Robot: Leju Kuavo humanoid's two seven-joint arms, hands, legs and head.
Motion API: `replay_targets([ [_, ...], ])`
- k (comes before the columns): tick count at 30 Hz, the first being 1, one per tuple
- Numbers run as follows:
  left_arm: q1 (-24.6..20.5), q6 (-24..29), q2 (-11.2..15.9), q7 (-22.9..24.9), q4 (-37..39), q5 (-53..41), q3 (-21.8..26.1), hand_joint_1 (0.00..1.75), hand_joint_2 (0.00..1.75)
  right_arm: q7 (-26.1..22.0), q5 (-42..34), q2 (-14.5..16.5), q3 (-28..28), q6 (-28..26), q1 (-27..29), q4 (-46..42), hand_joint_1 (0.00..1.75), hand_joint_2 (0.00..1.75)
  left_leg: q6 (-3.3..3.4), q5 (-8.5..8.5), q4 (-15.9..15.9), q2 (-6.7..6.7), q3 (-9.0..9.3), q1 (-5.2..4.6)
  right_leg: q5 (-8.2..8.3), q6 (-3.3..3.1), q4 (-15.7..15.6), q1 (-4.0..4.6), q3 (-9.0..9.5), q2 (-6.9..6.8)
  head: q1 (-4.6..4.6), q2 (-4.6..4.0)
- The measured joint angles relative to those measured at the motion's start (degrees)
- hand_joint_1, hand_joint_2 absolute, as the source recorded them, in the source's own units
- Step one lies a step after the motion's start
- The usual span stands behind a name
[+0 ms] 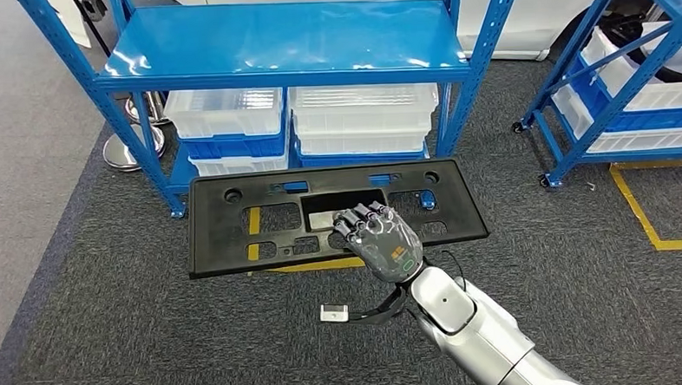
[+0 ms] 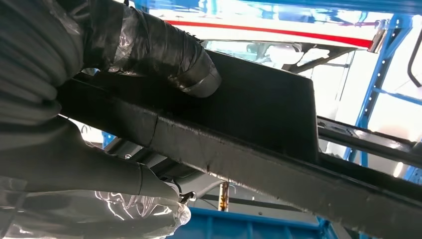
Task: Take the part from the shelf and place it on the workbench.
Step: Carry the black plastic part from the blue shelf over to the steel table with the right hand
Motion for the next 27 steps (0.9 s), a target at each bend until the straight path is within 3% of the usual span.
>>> replay_targets([
  [2, -0.1, -0.1, -0.1, 0.0, 0.0, -0.1, 0.0, 0.0, 1.75, 0.0, 0.0, 0.2, 0.0, 0.0, -0.1, 0.0, 1.75, 1.75, -0.38, 0.84, 0.0, -0.01, -0.62, -0.13, 0.56, -1.13, -7.5, 0.56, 4.75, 0.01, -0.03, 0.0],
  [3, -0.1, -0.1, -0.1, 0.0, 0.0, -0.1, 0.0, 0.0, 1.75, 0.0, 0.0, 0.3, 0.0, 0.0, -0.2, 0.0, 1.75, 1.75, -0.7, 1.31, -0.1, 0.01, -0.75, -0.01, 0.41, -1.5, -9.5, 0.84, 5.8, 0.03, -0.04, 0.0],
  [6, 0.0, -0.2, -0.1, 0.1, 0.0, -0.2, 0.0, 0.0, 1.75, 0.0, 0.0, 0.4, 0.0, 0.0, -0.4, 0.1, 1.75, 1.75, -1.83, 2.21, -0.2, -0.03, -1.19, 0.08, 1.86, -1.91, -11.2, 0.91, 5.62, -0.13, -0.01, 0.0],
  [7, 0.1, -0.2, 0.0, 0.1, 0.0, -0.2, 0.0, 0.0, 1.75, 0.0, 0.0, 0.6, 0.0, 0.0, -0.4, 0.1, 1.75, 1.75, -2.15, 1.09, 0.8, -0.08, -1.7, 0.0, 2.6, -2.11, -11.7, 0.67, 5.3, -0.27, -0.01, 0.0],
  [8, 0.2, -0.2, 0.0, 0.2, 0.0, -0.3, 0.0, 0.0, 1.75, 0.0, 0.0, 0.7, 0.0, 0.0, -0.4, 0.2, 1.75, 1.75, -2.49, -1.18, 2.9, -0.13, -2.4, -0.02, 3.38, -2.27, -12.0, 0.4, 4.81, -0.39, -0.02, 0.0],
  [10, 0.2, -0.2, 0.1, 0.3, 0.0, -0.4, 0.0, 0.0, 1.75, 0.0, 0.0, 0.9, 0.0, 0.0, -0.5, 0.3, 1.75, 1.75, -3.08, -7.24, 9.3, -0.17, -3.9, 0.31, 4.72, -2.49, -12.1, 0.24, 3.31, -0.5, -0.03, 0.0],
  [11, 0.2, -0.2, 0.2, 0.3, 0.0, -0.4, 0.0, 0.0, 1.75, 0.0, 0.0, 0.9, 0.0, 0.0, -0.5, 0.3, 1.75, 1.75, -3.4, -9.17, 12.5, -0.17, -4.36, 0.5, 5.37, -2.45, -12.0, 0.22, 2.39, -0.54, -0.03, 0.0],
  [12, 0.2, -0.2, 0.2, 0.4, 0.0, -0.4, 0.0, 0.0, 1.75, 0.1, 0.0, 0.9, 0.0, 0.0, -0.4, 0.4, 1.75, 1.75, -3.71, -9.54, 14.9, -0.17, -4.37, 0.69, 6.03, -2.35, -11.8, 0.16, 1.36, -0.58, -0.02, 0.0],
  [13, 0.2, -0.2, 0.3, 0.4, 0.0, -0.4, 0.0, 0.0, 1.75, 0.1, 0.0, 0.9, 0.0, 0.0, -0.4, 0.5, 1.75, 1.75, -3.99, -8.55, 15.9, -0.16, -3.79, 0.89, 6.63, -2.2, -11.6, 0.08, 0.31, -0.61, -0.03, 0.0],
  [15, 0.2, -0.2, 0.4, 0.5, 0.0, -0.5, 0.0, 0.0, 1.75, 0.1, 0.0, 0.9, 0.0, 0.0, -0.4, 0.6, 1.75, 1.75, -4.48, -5.04, 12.5, -0.15, 0.23, 1.35, 7.71, -1.72, -10.7, -0.17, -1.92, -0.62, -0.04, 0.0],
  [16, 0.1, -0.2, 0.4, 0.5, 0.0, -0.5, 0.0, 0.0, 1.75, 0.1, 0.0, 1.0, 0.0, 0.0, -0.4, 0.6, 1.75, 1.75, -4.63, -4.72, 8.5, -0.17, 3.32, 1.45, 8.1, -1.41, -10.2, -0.21, -2.85, -0.62, -0.04, 0.0],
  [18, 0.0, -0.1, 0.4, 0.5, 0.0, -0.5, 0.0, 0.0, 1.75, 0.1, 0.0, 1.0, 0.0, 0.0, -0.4, 0.6, 1.75, 1.75, -4.14, -6.41, 0.9, -0.3, 8.3, 1.33, 8.92, -0.77, -9.4, -0.19, -3.99, -0.63, -0.02, 0.0],
  [19, 0.0, -0.1, 0.4, 0.5, 0.0, -0.5, 0.0, 0.0, 1.75, 0.2, 0.0, 1.0, 0.0, 0.0, -0.4, 0.6, 1.75, 1.75, -3.66, -7.34, -1.0, -0.36, 9.27, 1.12, 9.46, -0.46, -9.4, -0.16, -4.23, -0.63, -0.02, 0.0],
  [21, 0.1, -0.1, 0.4, 0.5, 0.0, -0.5, 0.0, 0.0, 1.75, 0.2, 0.0, 1.0, 0.0, 0.0, -0.4, 0.6, 1.75, 1.75, -2.47, -6.9, -1.5, -0.2, 8.81, 1.06, 10.28, 0.16, -9.6, -0.24, -4.42, -0.59, -0.01, 0.0],
  [22, 0.1, -0.1, 0.4, 0.5, 0.0, -0.5, 0.0, 0.0, 1.75, 0.2, 0.0, 1.0, 0.0, 0.0, -0.4, 0.7, 1.75, 1.75, -1.84, -6.31, -1.6, -0.05, 8.39, 1.14, 9.55, 0.44, -9.2, -0.3, -4.76, -0.49, 0.03, 0.0],
  [24, 0.1, -0.1, 0.4, 0.5, 0.0, -0.6, 0.0, 0.0, 1.75, 0.2, 0.0, 1.0, 0.0, 0.0, -0.4, 0.8, 1.75, 1.75, -0.66, -4.79, -1.8, 0.3, 7.03, 1.38, 4.65, 0.86, -5.2, -0.46, -6.18, -0.28, 0.08, 0.0],
  [26, 0.1, -0.1, 0.4, 0.5, 0.0, -0.7, 0.0, 0.0, 1.75, 0.2, 0.0, 1.0, 0.0, 0.0, -0.3, 0.9, 1.75, 1.75, -0.25, -3.3, -1.7, 0.38, 5.19, 1.28, -0.99, 1.15, 2.3, -0.52, -7.85, -0.19, 0.1, 0.0],
  [27, 0.1, -0.1, 0.4, 0.4, 0.0, -0.7, 0.0, 0.0, 1.75, 0.2, 0.0, 1.0, 0.0, 0.0, -0.3, 1.0, 1.75, 1.75, -0.26, -2.59, -1.6, 0.41, 4.2, 1.25, -1.89, 1.28, 5.6, -0.54, -8.14, -0.17, 0.1, 0.0],
])
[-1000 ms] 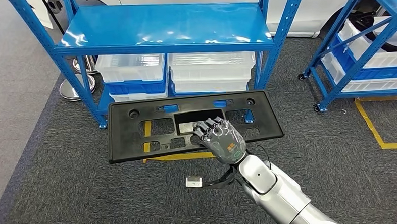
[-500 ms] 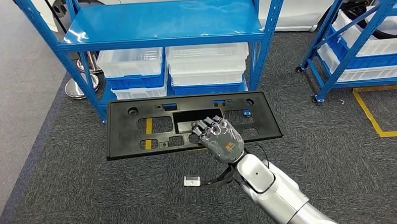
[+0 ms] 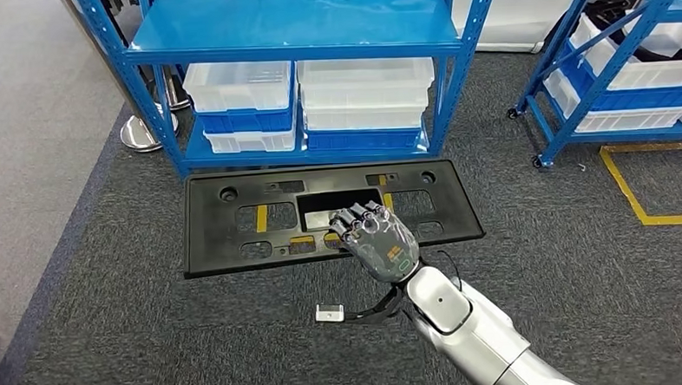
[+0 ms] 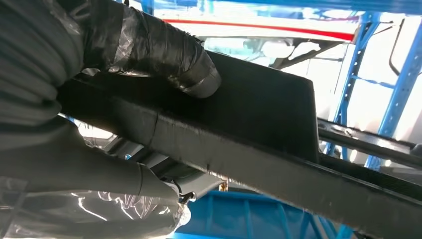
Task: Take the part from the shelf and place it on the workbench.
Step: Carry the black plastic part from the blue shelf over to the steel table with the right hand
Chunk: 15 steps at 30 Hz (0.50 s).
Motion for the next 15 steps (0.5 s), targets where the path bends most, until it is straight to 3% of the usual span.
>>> replay_targets([
  [1, 0.0, 0.0, 0.0, 0.0, 0.0, -0.1, 0.0, 0.0, 1.75, 0.0, 0.0, 0.0, 0.0, 0.0, 0.1, 0.1, 1.75, 1.75, -0.07, 0.6, 0.1, 0.03, -1.0, -0.01, 0.46, 0.07, 1.8, -0.01, 0.39, 0.01, -0.01, 0.0],
  [2, 0.0, 0.0, 0.0, -0.1, 0.0, -0.1, 0.0, 0.0, 1.75, 0.0, 0.0, 0.0, 0.0, 0.0, 0.1, 0.1, 1.75, 1.75, -0.18, 1.13, 0.2, 0.05, -1.93, -0.01, 1.99, 0.06, 1.6, -0.02, 1.66, 0.01, -0.01, 0.0],
  [4, 0.0, 0.1, 0.0, -0.2, 0.0, -0.2, 0.0, 0.0, 1.75, 0.1, 0.0, 0.0, 0.0, 0.0, 0.2, 0.2, 1.75, 1.75, -0.56, 2.04, 0.6, 0.06, -3.5, -0.02, 4.43, -0.32, -4.0, 0.0, 6.95, 0.0, -0.01, 0.0],
  [6, 0.0, 0.3, 0.0, -0.2, 0.0, -0.3, 0.0, 0.0, 1.75, 0.2, 0.0, 0.0, 0.0, 0.0, 0.2, 0.2, 1.75, 1.75, -1.19, 2.9, 1.0, 0.07, -4.43, -0.18, 3.22, -0.85, -12.4, 0.24, 12.98, 0.0, -0.02, 0.0],
  [7, 0.0, 0.3, 0.0, -0.3, 0.0, -0.3, 0.0, 0.0, 1.75, 0.3, 0.0, 0.1, 0.0, 0.0, 0.2, 0.2, 1.75, 1.75, -1.56, 3.33, 1.1, 0.08, -4.66, -0.26, 2.21, -1.09, -15.0, 0.42, 14.64, 0.01, -0.03, 0.0],
  [8, 0.0, 0.4, 0.0, -0.3, 0.0, -0.3, 0.0, 0.0, 1.75, 0.3, 0.0, 0.1, 0.0, 0.0, 0.2, 0.2, 1.75, 1.75, -1.96, 3.77, 1.0, 0.09, -4.77, -0.3, 1.73, -1.33, -16.5, 0.59, 15.21, 0.02, -0.03, 0.0],
  [10, 0.0, 0.4, 0.0, -0.3, 0.0, -0.3, 0.0, 0.0, 1.75, 0.5, 0.0, 0.1, 0.0, 0.0, 0.3, 0.2, 1.75, 1.75, -2.66, 3.69, 1.3, 0.07, -5.22, -0.14, 2.45, -2.15, -16.8, 0.43, 14.72, -0.05, -0.03, 0.0],
  [12, 0.1, 0.3, 0.0, -0.4, 0.0, -0.4, 0.0, 0.0, 1.75, 0.6, 0.0, 0.1, 0.0, 0.0, 0.4, 0.2, 1.75, 1.75, -3.13, 0.45, 5.0, -0.01, -6.81, 0.01, 3.43, -3.05, -17.0, 0.22, 14.04, -0.19, -0.06, 0.0],
  [14, 0.2, 0.3, -0.1, -0.4, 0.0, -0.4, 0.0, 0.0, 1.75, 0.7, 0.0, 0.1, 0.0, 0.0, 0.5, 0.2, 1.75, 1.75, -3.48, -4.15, 12.5, -0.05, -9.45, 0.03, 4.12, -3.46, -16.9, 0.45, 13.1, -0.26, -0.08, 0.0],
  [15, 0.2, 0.2, -0.1, -0.5, 0.0, -0.4, 0.0, 0.0, 1.75, 0.8, 0.0, 0.1, 0.0, 0.0, 0.6, 0.2, 1.75, 1.75, -3.59, -5.49, 15.8, -0.05, -10.45, 0.03, 4.39, -3.51, -16.7, 0.6, 12.63, -0.28, -0.08, 0.0],
])
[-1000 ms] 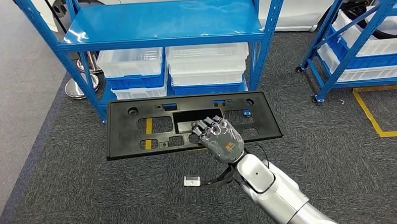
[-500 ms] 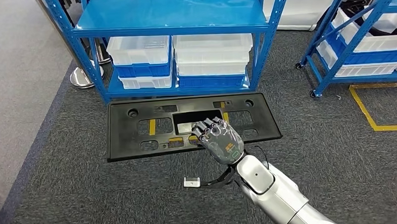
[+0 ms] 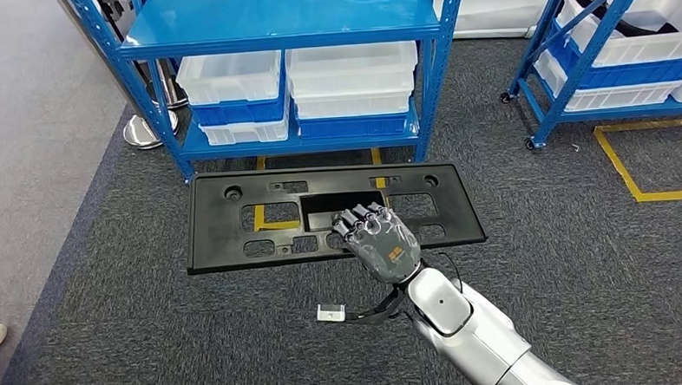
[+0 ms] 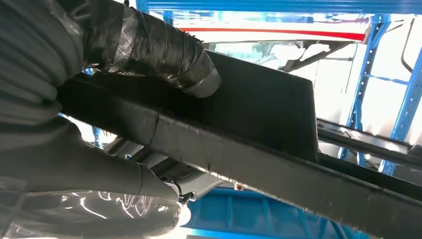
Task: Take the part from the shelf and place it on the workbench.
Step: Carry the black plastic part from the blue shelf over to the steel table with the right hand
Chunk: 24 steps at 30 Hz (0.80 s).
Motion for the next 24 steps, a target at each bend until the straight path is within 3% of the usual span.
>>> replay_targets([
  [1, 0.0, 0.0, 0.0, 0.0, 0.0, 0.0, 0.0, 0.0, 1.75, 0.0, 0.0, 0.0, 0.0, 0.0, 0.1, 0.0, 1.75, 1.75, 0.0, -0.29, 1.6, 0.0, -0.15, -0.01, 0.22, -0.02, 0.2, 0.14, -0.45, 0.0, -0.01, 0.0],
  [2, 0.1, 0.0, 0.0, -0.1, 0.0, 0.0, 0.0, 0.0, 1.75, 0.0, 0.0, 0.0, 0.0, 0.0, 0.3, 0.0, 1.75, 1.75, 0.12, 0.4, 1.1, 0.0, 0.83, -0.02, 0.38, -0.02, 0.4, 0.27, -0.83, 0.01, -0.01, 0.0],
  [5, 0.1, 0.1, 0.1, -0.3, 0.0, 0.0, 0.0, 0.0, 1.75, 0.0, 0.0, 0.0, 0.0, 0.0, 0.4, 0.0, 1.75, 1.75, 1.31, 3.98, -9.9, 0.49, 8.21, -0.45, 0.56, 0.07, 1.0, 0.62, -1.53, -0.19, 0.0, 0.0],
  [7, 0.0, 0.1, 0.1, -0.4, 0.0, 0.0, 0.0, 0.0, 1.75, 0.0, 0.0, 0.0, 0.0, 0.0, 0.4, 0.0, 1.75, 1.75, 2.08, 4.4, -14.3, 0.94, 10.67, -0.95, 0.73, 0.45, 1.3, 0.69, -1.81, -0.52, 0.0, 0.0],
  [9, 0.0, 0.1, 0.1, -0.5, 0.0, -0.1, 0.0, 0.0, 1.75, 0.0, 0.1, 0.0, 0.0, 0.0, 0.5, -0.1, 1.75, 1.75, 2.66, 4.78, -15.0, 0.64, 10.67, -1.03, 1.03, 1.1, 1.2, 0.69, -1.92, -0.9, -0.01, 0.0],
  [11, 0.0, 0.1, 0.0, -0.5, 0.0, -0.2, 0.0, 0.0, 1.75, 0.0, 0.3, 0.0, 0.0, 0.0, 0.4, -0.2, 1.75, 1.75, 3.4, 5.53, -15.9, 0.19, 10.67, -0.65, 0.17, 1.8, 2.0, 0.65, -2.34, -0.74, 0.02, 0.0],
  [12, 0.0, 0.1, -0.1, -0.5, 0.0, -0.2, 0.0, 0.0, 1.75, 0.0, 0.4, 0.0, 0.0, 0.0, 0.4, -0.3, 1.75, 1.75, 3.76, 5.93, -16.3, 0.01, 10.62, -0.44, -1.22, 2.13, 3.9, 0.57, -3.2, -0.44, 0.03, 0.0],
  [14, 0.0, 0.0, -0.1, -0.5, 0.0, -0.3, 0.0, 0.0, 1.75, 0.0, 0.7, 0.0, 0.0, 0.0, 0.4, -0.4, 1.75, 1.75, 4.07, 6.4, -16.4, -0.47, 10.09, -0.35, -5.21, 2.68, 11.1, 0.14, -6.5, 0.15, 0.04, 0.0],
  [15, 0.1, 0.0, -0.1, -0.5, 0.0, -0.4, 0.0, 0.0, 1.75, 0.0, 0.8, 0.0, 0.0, 0.0, 0.4, -0.4, 1.75, 1.75, 4.06, 6.54, -16.3, -0.82, 9.74, -0.33, -6.63, 2.93, 14.8, -0.1, -8.15, 0.24, 0.04, 0.0],
  [16, 0.1, 0.0, -0.1, -0.5, 0.0, -0.5, 0.0, 0.0, 1.75, 0.0, 0.9, -0.1, 0.0, 0.0, 0.4, -0.4, 1.75, 1.75, 3.98, 6.65, -16.1, -1.23, 9.41, -0.3, -7.03, 3.16, 16.9, -0.35, -9.06, 0.27, 0.04, 0.0],
  [17, 0.2, -0.1, -0.2, -0.5, 0.0, -0.5, 0.0, 0.0, 1.75, 0.0, 1.0, -0.1, 0.0, 0.0, 0.4, -0.4, 1.75, 1.75, 3.88, 6.72, -15.8, -1.67, 9.15, -0.24, -6.28, 3.34, 16.8, -0.57, -8.86, 0.3, 0.03, 0.0],
  [18, 0.2, -0.2, -0.2, -0.5, 0.0, -0.6, 0.0, 0.0, 1.75, -0.1, 1.1, -0.2, 0.0, 0.0, 0.3, -0.4, 1.75, 1.75, 3.73, 6.74, -15.5, -2.15, 8.94, -0.15, -4.58, 3.48, 14.3, -0.82, -7.49, 0.46, 0.03, 0.0],
  [20, 0.1, -0.3, -0.3, -0.5, 0.0, -0.7, 0.0, 0.0, 1.75, -0.2, 1.3, -0.2, 0.0, 0.1, -0.2, -0.5, 1.75, 1.75, 3.17, 6.66, -14.7, -3.07, 8.39, -0.05, -1.37, 3.66, 6.6, -1.24, -3.51, 2.01, 0.03, 0.0],
  [22, 0.0, -0.3, -0.4, -0.4, 0.0, -0.8, 0.0, 0.0, 1.75, -0.4, 1.5, -0.3, 0.0, 0.1, -0.9, -0.6, 1.75, 1.75, 2.31, 6.81, -14.1, -3.94, 7.61, -0.07, -0.38, 3.41, 2.6, -1.23, -1.75, 3.27, 0.03, 0.0],
  [24, -0.1, -0.3, -0.4, -0.4, 0.0, -0.9, 0.0, 0.0, 1.75, -0.6, 1.6, -0.4, 0.0, 0.2, -1.5, -0.8, 1.75, 1.75, 1.45, 7.27, -14.1, -4.71, 7.08, 0.04, -0.21, 2.71, 2.6, -0.98, -2.08, 2.77, 0.02, 0.0],
])
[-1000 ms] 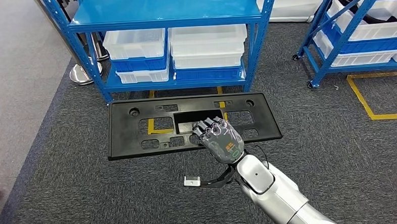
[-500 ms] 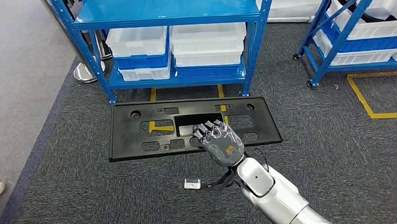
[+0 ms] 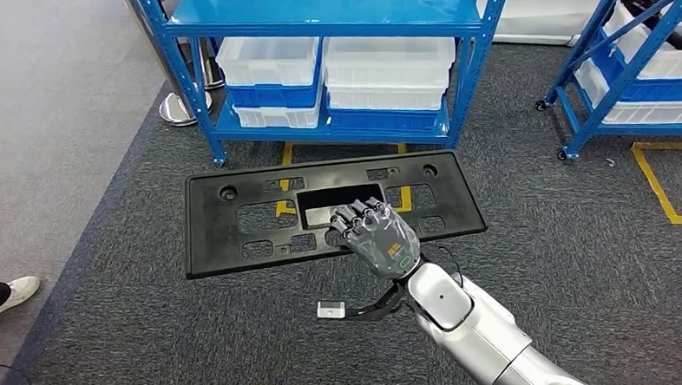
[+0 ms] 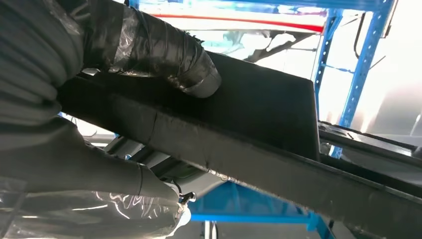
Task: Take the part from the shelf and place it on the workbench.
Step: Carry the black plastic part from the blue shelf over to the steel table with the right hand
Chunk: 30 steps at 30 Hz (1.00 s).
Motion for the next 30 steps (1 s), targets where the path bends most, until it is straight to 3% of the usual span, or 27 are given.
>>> replay_targets([
  [2, 0.1, 0.0, 0.0, 0.0, 0.0, 0.0, 0.0, 0.0, 1.75, -0.2, 0.1, 0.0, 0.0, 0.1, -0.8, -0.2, 1.75, 1.75, -0.57, -0.51, 0.8, 0.61, -0.67, 0.13, 0.48, -0.93, -0.2, -0.09, -0.21, -0.95, -0.04, 0.0],
  [3, 0.1, 0.0, 0.0, 0.0, 0.0, 0.0, 0.0, 0.0, 1.75, -0.2, 0.1, 0.0, 0.0, 0.1, -1.2, -0.4, 1.75, 1.75, -0.76, -1.69, 2.6, 1.47, -1.53, 0.11, 0.71, -1.36, -0.4, -0.16, -0.33, -1.48, -0.08, 0.0],
  [6, -0.2, -0.1, -0.1, 0.0, 0.0, -0.1, 0.0, 0.0, 1.75, -0.3, 0.2, -0.1, 0.0, 0.3, -1.8, -0.6, 1.75, 1.75, -1.11, -7.19, 13.0, 3.68, -5.99, 0.09, 0.99, -1.95, -0.4, 0.29, -0.75, -3.21, -0.16, 0.0],
  [7, -0.2, -0.1, -0.1, 0.0, 0.0, -0.2, 0.0, 0.0, 1.75, -0.3, 0.2, -0.1, 0.0, 0.4, -1.9, -0.6, 1.75, 1.75, -1.13, -8.1, 15.6, 3.84, -6.97, 0.11, 1.02, -2.01, -0.4, 0.47, -0.87, -3.81, -0.16, 0.0],
  [8, -0.1, -0.1, -0.1, 0.0, 0.0, -0.2, 0.0, 0.0, 1.75, -0.3, 0.2, -0.1, 0.0, 0.6, -2.0, -0.7, 1.75, 1.75, -1.05, -7.96, 16.2, 3.94, -6.97, 0.1, 1.03, -2.04, -0.3, 0.63, -0.99, -4.4, -0.16, 0.0],
  [9, -0.1, -0.2, -0.1, 0.0, 0.0, -0.2, 0.0, 0.0, 1.75, -0.4, 0.3, -0.1, 0.1, 0.7, -2.2, -0.8, 1.75, 1.75, -0.87, -6.82, 14.4, 4.1, -5.78, 0.06, 1.04, -2.04, -0.2, 0.76, -1.05, -4.94, -0.16, 0.0],
  [12, -0.3, -0.2, -0.1, 0.0, 0.0, -0.2, 0.0, 0.0, 1.75, -0.4, 0.3, -0.1, 0.1, 1.1, -3.4, -1.4, 1.75, 1.75, 0.31, -2.7, 3.1, 6.44, 0.62, -0.55, 1.03, -1.89, -0.1, 1.19, -1.07, -6.43, -0.15, 0.0],
  [14, -0.5, -0.2, -0.1, 0.0, 0.0, -0.2, 0.0, 0.0, 1.75, -0.4, 0.3, -0.2, 0.1, 1.2, -4.2, -1.7, 1.75, 1.75, 0.92, -2.25, 0.2, 7.19, 1.85, -1.06, 1.13, -1.5, -0.2, 1.39, -1.1, -7.32, -0.15, 0.0],
  [16, -0.4, -0.3, -0.1, 0.0, 0.0, -0.2, 0.0, 0.0, 1.75, -0.4, 0.4, -0.2, 0.1, 1.3, -4.5, -1.9, 1.75, 1.75, 1.42, -1.68, -0.2, 6.11, 1.71, -0.94, 1.18, -0.91, -0.3, 1.41, -1.03, -7.9, -0.15, 0.0],
  [18, -0.4, -0.3, -0.1, 0.0, 0.0, -0.2, 0.0, 0.0, 1.75, -0.4, 0.4, -0.3, 0.1, 1.4, -4.9, -2.1, 1.75, 1.75, 2.02, -1.02, -0.9, 5.16, 1.74, -0.55, -0.21, -0.3, 1.2, 1.24, -1.66, -6.15, -0.11, 0.0],
  [20, -0.6, -0.4, -0.2, 0.0, 0.0, -0.2, 0.0, 0.0, 1.75, -0.4, 0.4, -0.5, 0.1, 1.5, -5.3, -2.2, 1.75, 1.75, 2.4, -0.61, -1.1, 4.24, 1.56, -0.4, -3.79, 0.1, 7.2, 0.97, -4.35, -3.48, -0.08, 0.0],
  [22, -0.7, -0.5, -0.2, 0.1, 0.0, -0.2, 0.0, 0.0, 1.75, -0.4, 0.4, -0.7, 0.2, 1.8, -5.4, -2.3, 1.75, 1.75, 2.52, -0.5, -0.9, 3.11, 1.24, -0.42, -6.49, 0.31, 14.2, 0.86, -7.59, -2.6, -0.09, 0.0],
  [23, -0.6, -0.5, -0.2, 0.1, 0.0, -0.2, 0.0, 0.0, 1.75, -0.4, 0.4, -0.9, 0.2, 2.0, -5.5, -2.3, 1.75, 1.75, 2.51, -0.48, -0.8, 2.5, 1.13, -0.41, -6.31, 0.38, 15.4, 0.8, -8.15, -2.49, -0.09, 0.0],
  [24, -0.6, -0.5, -0.2, 0.2, 0.0, -0.2, 0.0, 0.0, 1.75, -0.4, 0.4, -1.0, 0.2, 2.2, -5.6, -2.4, 1.75, 1.75, 2.45, -0.49, -0.6, 1.84, 1.05, -0.4, -5.03, 0.41, 14.4, 0.69, -7.62, -2.39, -0.09, 0.0],
  [25, -0.6, -0.5, -0.2, 0.2, 0.0, -0.2, 0.0, 0.0, 1.75, -0.4, 0.4, -1.1, 0.2, 2.4, -5.8, -2.6, 1.75, 1.75, 2.34, -0.55, -0.3, 1.21, 0.99, -0.38, -2.94, 0.41, 11.1, 0.51, -6.01, -2.09, -0.09, 0.0],
  [27, -0.6, -0.5, -0.2, 0.3, 0.0, -0.2, 0.0, 0.0, 1.75, -0.4, 0.4, -1.3, 0.2, 2.5, -6.3, -3.0, 1.75, 1.75, 1.89, -0.71, 0.3, 0.08, 0.66, -0.41, -0.06, 0.34, 3.8, 0.08, -2.53, -0.13, -0.09, 0.0],
  [29, -0.8, -0.5, -0.2, 0.3, 0.0, -0.2, 0.0, 0.0, 1.75, -0.3, 0.4, -1.4, 0.3, 2.5, -6.6, -3.4, 1.75, 1.75, 1.2, -0.59, 0.6, -0.88, 0.04, -0.44, 0.42, 0.09, 0.9, -0.02, -1.36, 1.1, -0.1, 0.0],
  [30, -0.7, -0.5, -0.2, 0.3, 0.0, -0.3, 0.0, 0.0, 1.75, -0.3, 0.5, -1.5, 0.3, 2.4, -6.6, -3.5, 1.75, 1.75, 0.82, -0.42, 0.6, -1.33, -0.21, -0.41, 0.51, -0.12, 0.7, 0.16, -1.46, 0.84, -0.12, 0.0],
])
